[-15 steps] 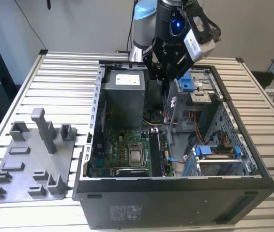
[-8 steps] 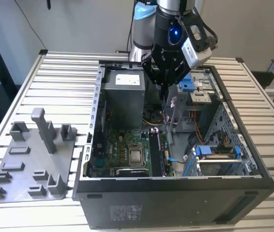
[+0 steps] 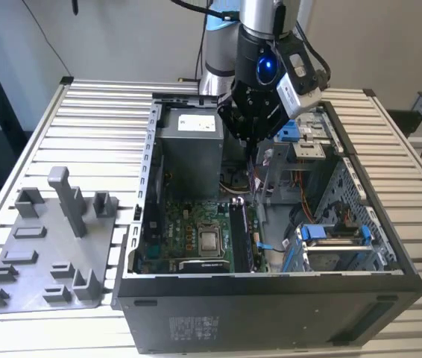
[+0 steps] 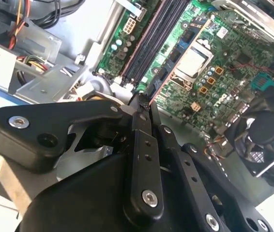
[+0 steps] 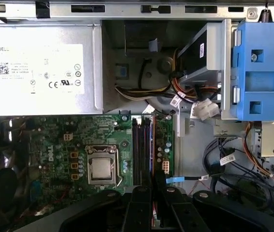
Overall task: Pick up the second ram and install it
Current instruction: 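Insert the second ram into the second slot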
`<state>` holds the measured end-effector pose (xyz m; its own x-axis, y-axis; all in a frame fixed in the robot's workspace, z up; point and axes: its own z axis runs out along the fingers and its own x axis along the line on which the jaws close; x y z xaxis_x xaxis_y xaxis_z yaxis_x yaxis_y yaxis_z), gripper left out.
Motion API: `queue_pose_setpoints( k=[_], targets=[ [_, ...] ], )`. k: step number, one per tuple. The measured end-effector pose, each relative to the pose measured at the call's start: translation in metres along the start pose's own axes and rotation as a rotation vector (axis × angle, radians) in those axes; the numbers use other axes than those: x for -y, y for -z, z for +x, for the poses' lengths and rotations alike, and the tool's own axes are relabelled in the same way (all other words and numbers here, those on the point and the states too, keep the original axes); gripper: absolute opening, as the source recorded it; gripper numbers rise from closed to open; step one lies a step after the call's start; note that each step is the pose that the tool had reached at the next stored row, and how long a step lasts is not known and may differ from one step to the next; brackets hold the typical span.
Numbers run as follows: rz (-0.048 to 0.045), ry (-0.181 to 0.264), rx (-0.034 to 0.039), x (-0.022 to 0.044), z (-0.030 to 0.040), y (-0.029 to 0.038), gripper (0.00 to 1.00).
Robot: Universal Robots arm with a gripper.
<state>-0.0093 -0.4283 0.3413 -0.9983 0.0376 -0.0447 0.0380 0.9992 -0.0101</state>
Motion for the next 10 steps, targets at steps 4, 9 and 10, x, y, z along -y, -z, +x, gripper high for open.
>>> queue_pose_setpoints(
  k=[4,9,10],
  targets=[
    [-0.0003,0.009,0.0000,0.0007,0.0003,-0.0073,0.14],
    [-0.0014,0.033,0.0002,0.0017,-0.0003,-0.0164,0.14],
    [-0.0015,0.038,0.0002,0.0018,-0.0013,-0.0183,0.14]
  ],
)
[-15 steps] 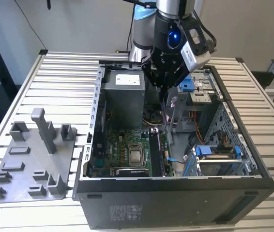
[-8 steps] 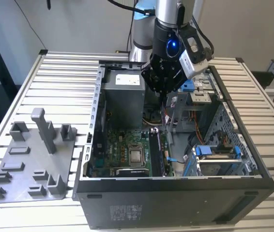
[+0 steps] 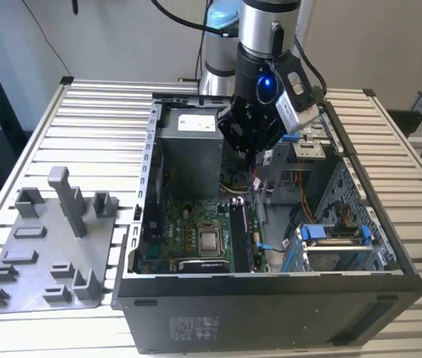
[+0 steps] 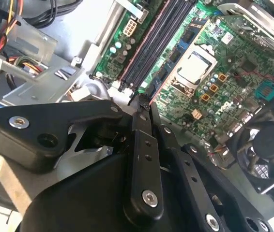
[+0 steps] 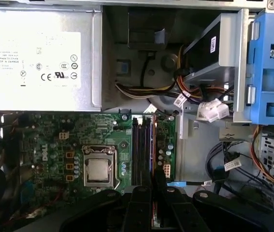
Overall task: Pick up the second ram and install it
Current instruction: 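Insert the second ram into the second slot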
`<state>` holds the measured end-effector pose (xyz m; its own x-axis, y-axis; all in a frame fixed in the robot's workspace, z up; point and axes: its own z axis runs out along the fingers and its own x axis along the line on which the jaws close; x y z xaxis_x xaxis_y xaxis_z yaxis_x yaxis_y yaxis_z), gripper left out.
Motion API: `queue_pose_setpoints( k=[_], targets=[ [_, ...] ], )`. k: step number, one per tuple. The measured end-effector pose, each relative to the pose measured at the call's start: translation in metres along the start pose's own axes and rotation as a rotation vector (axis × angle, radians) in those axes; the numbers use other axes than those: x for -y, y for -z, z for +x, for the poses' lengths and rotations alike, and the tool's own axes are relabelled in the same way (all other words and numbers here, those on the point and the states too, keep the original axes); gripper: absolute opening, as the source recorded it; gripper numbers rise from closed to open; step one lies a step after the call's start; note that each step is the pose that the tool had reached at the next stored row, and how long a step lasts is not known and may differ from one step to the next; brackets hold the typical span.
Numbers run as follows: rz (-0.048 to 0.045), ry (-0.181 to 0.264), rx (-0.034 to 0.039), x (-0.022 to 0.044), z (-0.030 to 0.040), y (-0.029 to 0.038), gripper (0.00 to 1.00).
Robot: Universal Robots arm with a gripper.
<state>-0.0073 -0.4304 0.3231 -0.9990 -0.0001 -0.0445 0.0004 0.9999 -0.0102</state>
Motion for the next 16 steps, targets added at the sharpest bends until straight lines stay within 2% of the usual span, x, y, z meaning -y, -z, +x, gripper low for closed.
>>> queue_pose_setpoints(
  k=[10,16],
  targets=[
    [-0.0017,0.037,0.0004,0.0015,-0.0087,-0.0186,0.14],
    [-0.0019,0.041,0.0004,0.0037,-0.0078,-0.0295,0.14]
  ],
)
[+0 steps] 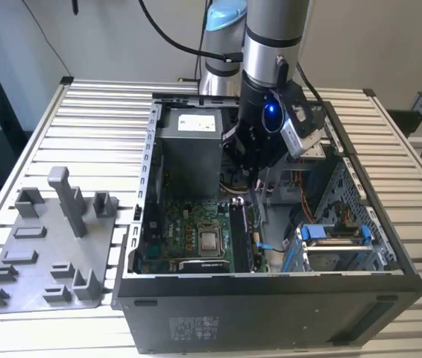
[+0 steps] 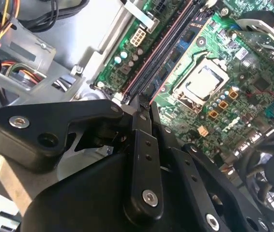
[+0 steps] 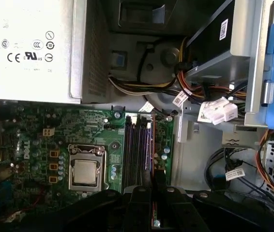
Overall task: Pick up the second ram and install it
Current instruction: 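Insert the second ram into the second slot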
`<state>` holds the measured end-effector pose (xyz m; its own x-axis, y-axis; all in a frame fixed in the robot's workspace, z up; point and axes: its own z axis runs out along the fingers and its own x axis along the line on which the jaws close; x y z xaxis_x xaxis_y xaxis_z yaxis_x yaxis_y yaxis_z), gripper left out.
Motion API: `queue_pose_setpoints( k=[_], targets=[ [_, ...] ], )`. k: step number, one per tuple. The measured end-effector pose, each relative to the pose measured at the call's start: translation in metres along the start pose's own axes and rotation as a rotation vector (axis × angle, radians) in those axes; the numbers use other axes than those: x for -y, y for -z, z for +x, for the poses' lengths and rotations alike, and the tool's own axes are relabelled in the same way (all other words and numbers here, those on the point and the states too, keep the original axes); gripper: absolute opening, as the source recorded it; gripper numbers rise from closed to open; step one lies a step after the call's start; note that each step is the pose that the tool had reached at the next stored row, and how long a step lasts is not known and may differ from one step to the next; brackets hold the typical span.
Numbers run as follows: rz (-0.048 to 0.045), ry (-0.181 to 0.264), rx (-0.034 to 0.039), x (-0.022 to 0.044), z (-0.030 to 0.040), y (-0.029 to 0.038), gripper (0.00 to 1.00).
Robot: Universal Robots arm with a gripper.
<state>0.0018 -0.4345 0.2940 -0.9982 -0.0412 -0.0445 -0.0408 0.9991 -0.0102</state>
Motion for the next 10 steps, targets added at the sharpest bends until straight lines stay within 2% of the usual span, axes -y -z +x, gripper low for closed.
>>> queue_pose_setpoints(
  k=[10],
  targets=[
    [0.0039,-0.085,0.0002,-0.0003,0.0032,-0.0181,0.14]
  ],
)
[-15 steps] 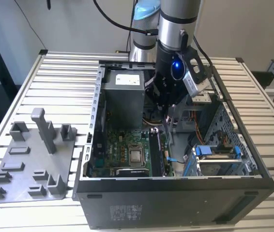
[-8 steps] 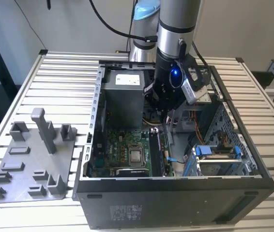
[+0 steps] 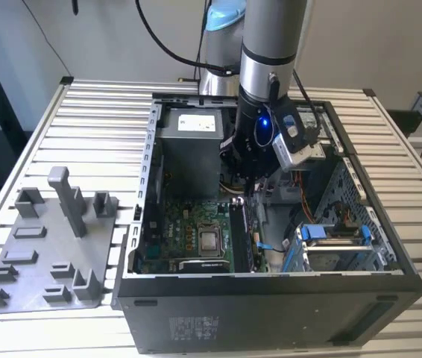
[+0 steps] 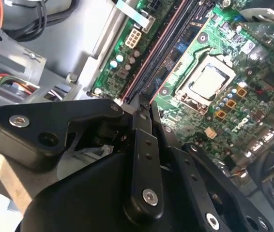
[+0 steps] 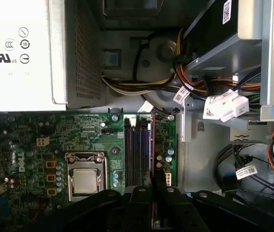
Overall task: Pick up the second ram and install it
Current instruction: 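Insert the second ram into the second slot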
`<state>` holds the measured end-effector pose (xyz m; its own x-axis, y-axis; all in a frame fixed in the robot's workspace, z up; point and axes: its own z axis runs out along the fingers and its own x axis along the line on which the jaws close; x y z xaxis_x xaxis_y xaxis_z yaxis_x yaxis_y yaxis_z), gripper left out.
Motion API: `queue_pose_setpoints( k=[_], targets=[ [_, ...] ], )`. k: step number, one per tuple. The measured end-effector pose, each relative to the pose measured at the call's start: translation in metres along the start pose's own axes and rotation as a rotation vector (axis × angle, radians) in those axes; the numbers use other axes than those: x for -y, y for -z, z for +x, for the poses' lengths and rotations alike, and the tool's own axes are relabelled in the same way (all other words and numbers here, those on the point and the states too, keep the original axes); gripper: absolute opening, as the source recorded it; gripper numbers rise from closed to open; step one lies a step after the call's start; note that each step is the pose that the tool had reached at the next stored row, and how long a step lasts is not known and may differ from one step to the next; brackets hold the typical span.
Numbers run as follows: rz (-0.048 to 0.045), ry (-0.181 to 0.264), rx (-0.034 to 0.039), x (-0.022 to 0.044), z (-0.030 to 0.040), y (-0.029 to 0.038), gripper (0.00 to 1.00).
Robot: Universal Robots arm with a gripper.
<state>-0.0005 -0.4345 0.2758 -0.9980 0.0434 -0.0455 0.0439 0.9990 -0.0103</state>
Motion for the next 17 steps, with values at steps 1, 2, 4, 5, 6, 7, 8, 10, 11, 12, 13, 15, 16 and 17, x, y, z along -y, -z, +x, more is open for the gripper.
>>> queue_pose_setpoints(
  k=[1,2,4,5,6,7,8,10,11,12,13,15,16,17],
  targets=[
    [0.0022,0.000,0.0047,-0.0001,0.0002,-0.0005,0.14],
    [0.0048,0.000,0.0062,-0.0001,0.0001,-0.0005,0.14],
    [0.0047,0.000,0.0063,-0.0001,0.0002,-0.0006,0.14],
    [0.0044,0.000,0.0062,0.0006,0.0001,-0.0006,0.14],
    [0.0038,0.000,0.0061,0.0007,0.0007,-0.0017,0.14],
    [0.0040,0.000,0.0060,0.0007,0.0024,-0.0033,0.14],
    [0.0040,0.000,0.0060,0.0009,0.0049,-0.0046,0.14],
    [0.0042,0.000,0.0060,0.0011,0.0101,-0.0073,0.14],
    [0.0041,0.000,0.0060,0.0012,0.0120,-0.0090,0.14],
    [0.0042,0.000,0.0060,0.0016,0.0128,-0.0107,0.14],
    [0.0043,0.000,0.0059,0.0029,0.0128,-0.0126,0.14],
    [0.0029,0.000,0.0058,0.0074,0.0128,-0.0163,0.14],
    [0.0014,0.000,0.0059,0.0104,0.0128,-0.0182,0.14],
    [-0.0001,0.000,0.0058,0.0139,0.0127,-0.0200,0.14]
  ],
)
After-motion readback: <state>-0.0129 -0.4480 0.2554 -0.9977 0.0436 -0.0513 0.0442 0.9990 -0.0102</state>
